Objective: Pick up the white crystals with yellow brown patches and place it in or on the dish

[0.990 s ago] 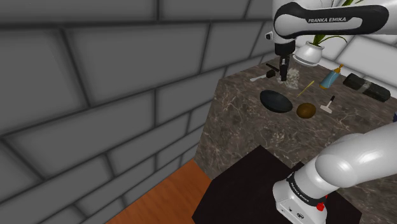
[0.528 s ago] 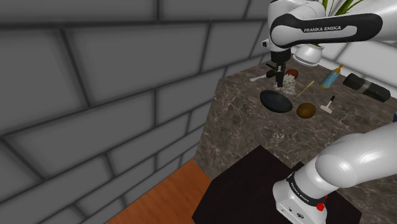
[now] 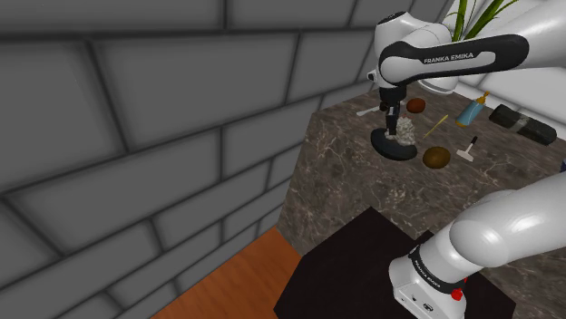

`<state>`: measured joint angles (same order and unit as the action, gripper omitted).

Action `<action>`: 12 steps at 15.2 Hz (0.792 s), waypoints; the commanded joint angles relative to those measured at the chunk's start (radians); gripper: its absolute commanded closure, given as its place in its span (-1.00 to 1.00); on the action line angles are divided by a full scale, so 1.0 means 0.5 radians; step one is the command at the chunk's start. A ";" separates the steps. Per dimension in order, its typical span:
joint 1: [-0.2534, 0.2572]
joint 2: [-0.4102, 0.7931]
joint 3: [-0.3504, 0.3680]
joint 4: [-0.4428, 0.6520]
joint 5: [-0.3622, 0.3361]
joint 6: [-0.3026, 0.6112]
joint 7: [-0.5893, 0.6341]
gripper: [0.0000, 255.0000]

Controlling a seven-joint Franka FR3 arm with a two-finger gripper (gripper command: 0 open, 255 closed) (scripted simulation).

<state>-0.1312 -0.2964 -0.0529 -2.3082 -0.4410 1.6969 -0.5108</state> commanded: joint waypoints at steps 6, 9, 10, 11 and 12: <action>0.001 0.010 0.000 -0.021 -0.001 0.030 0.014 1.00; 0.001 0.010 0.000 -0.021 -0.001 0.030 0.014 -1.00; 0.001 0.010 0.000 -0.021 -0.001 0.030 0.014 -1.00; 0.001 0.010 0.000 -0.021 -0.001 0.030 0.014 -1.00; 0.001 0.010 0.000 -0.021 -0.001 0.030 0.014 -1.00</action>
<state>-0.1309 -0.2913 -0.0531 -2.3189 -0.4416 1.7119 -0.5039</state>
